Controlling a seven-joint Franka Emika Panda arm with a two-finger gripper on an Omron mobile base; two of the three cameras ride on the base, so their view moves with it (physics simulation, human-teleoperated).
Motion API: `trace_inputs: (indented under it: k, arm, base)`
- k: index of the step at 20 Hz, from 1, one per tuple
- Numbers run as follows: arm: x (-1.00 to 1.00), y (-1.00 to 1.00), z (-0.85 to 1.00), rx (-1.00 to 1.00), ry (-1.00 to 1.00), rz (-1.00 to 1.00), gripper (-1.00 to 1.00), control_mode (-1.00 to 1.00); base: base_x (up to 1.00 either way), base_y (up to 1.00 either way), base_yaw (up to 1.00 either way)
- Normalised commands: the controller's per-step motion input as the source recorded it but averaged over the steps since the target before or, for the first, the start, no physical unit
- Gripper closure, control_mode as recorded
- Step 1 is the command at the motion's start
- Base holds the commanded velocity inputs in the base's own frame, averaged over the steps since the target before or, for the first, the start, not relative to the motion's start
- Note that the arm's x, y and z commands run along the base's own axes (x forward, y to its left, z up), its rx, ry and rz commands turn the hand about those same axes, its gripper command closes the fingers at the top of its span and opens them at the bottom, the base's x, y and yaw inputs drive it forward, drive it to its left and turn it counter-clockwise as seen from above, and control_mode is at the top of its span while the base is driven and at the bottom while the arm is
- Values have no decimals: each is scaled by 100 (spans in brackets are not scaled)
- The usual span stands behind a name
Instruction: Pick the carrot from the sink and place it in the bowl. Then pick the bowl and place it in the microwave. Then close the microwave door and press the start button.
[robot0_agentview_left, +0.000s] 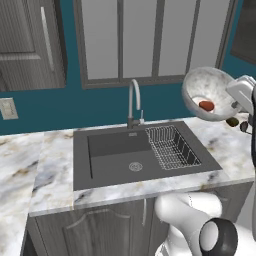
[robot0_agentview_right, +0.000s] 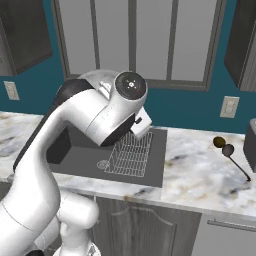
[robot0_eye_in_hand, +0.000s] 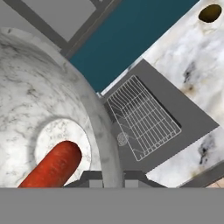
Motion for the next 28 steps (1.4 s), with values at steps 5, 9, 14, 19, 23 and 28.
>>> trace_inputs:
  k: [5, 9, 14, 19, 23, 28]
  arm:
    - [-23, 34, 16, 0, 5, 1, 100, -100]
    - [-28, 7, 0, 0, 6, 0, 100, -100]
    - [-2, 2, 0, -1, 3, 1, 100, -100]
    - [0, 0, 0, 0, 5, 0, 100, -100]
    - [0, 0, 0, 0, 1, 0, 100, -100]
    - [0, 0, 0, 0, 0, 0, 100, 100]
  base:
    - [0, 0, 0]
    - [0, 0, 0]
    - [0, 0, 0]
    - [0, 0, 0]
    - [0, 0, 0]
    - [-48, 0, 0]
